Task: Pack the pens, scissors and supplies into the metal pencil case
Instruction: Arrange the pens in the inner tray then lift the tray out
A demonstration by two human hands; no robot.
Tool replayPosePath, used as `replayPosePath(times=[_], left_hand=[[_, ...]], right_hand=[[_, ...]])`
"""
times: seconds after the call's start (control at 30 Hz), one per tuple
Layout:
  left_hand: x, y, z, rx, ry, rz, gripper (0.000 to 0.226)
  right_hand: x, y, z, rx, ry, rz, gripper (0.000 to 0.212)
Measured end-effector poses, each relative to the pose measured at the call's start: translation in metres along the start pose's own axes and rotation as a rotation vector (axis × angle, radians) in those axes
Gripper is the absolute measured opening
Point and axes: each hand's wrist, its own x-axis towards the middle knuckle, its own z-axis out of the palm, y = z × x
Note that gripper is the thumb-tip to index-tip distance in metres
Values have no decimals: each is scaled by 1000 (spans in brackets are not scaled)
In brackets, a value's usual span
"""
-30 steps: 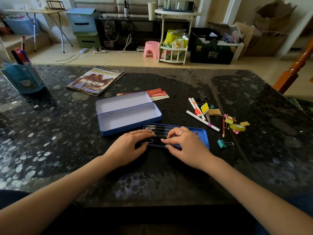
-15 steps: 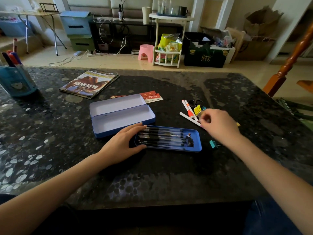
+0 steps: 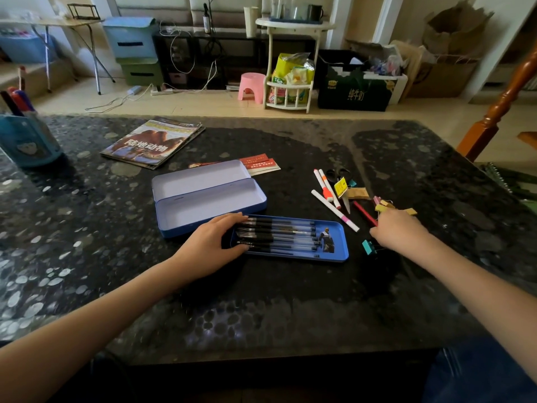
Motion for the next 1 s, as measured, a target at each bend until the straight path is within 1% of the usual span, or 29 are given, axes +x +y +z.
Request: replayPosePath(times=[0.07, 0.1, 0.13, 0.17, 0.23, 0.33, 0.4, 0.47, 0.57, 0.67, 0.87, 1.0], left_hand=[[-1, 3, 1, 18, 20, 7, 58], [-1, 5, 2, 19, 22, 9, 57], [0, 6, 4, 14, 20, 13, 56], [0, 7, 5, 7, 16, 17, 55], [2, 7, 5, -9, 19, 31, 52], [6, 4, 1, -35, 36, 37, 50], [9, 2, -2, -21, 24, 36, 54], [13, 1, -4, -8, 10, 26, 56], [15, -1, -6, 1, 23, 4, 54], [16, -3, -6, 5, 35, 13, 50], [18, -1, -5, -17, 48, 14, 45], [14, -5, -4, -80, 46, -2, 43]], right_hand=[[-3, 2, -5, 73, 36, 93, 36], [-5, 4, -9, 124, 72, 118, 37], [-8, 4, -14, 175, 119, 100, 35], [-12, 3, -18, 222, 162, 39, 30], [-26, -4, -24, 310, 177, -188, 19], [-55, -20, -25, 324, 64, -578, 7], [-70, -32, -22, 326, -2, -745, 4], [-76, -41, -17, 338, -13, -841, 4], [-80, -47, -11, 362, 6, -896, 4], [-81, -43, -9, 421, 32, -893, 5], [-82, -47, 3, 399, 43, -909, 8], [-87, -61, 11, 394, 94, -942, 3]])
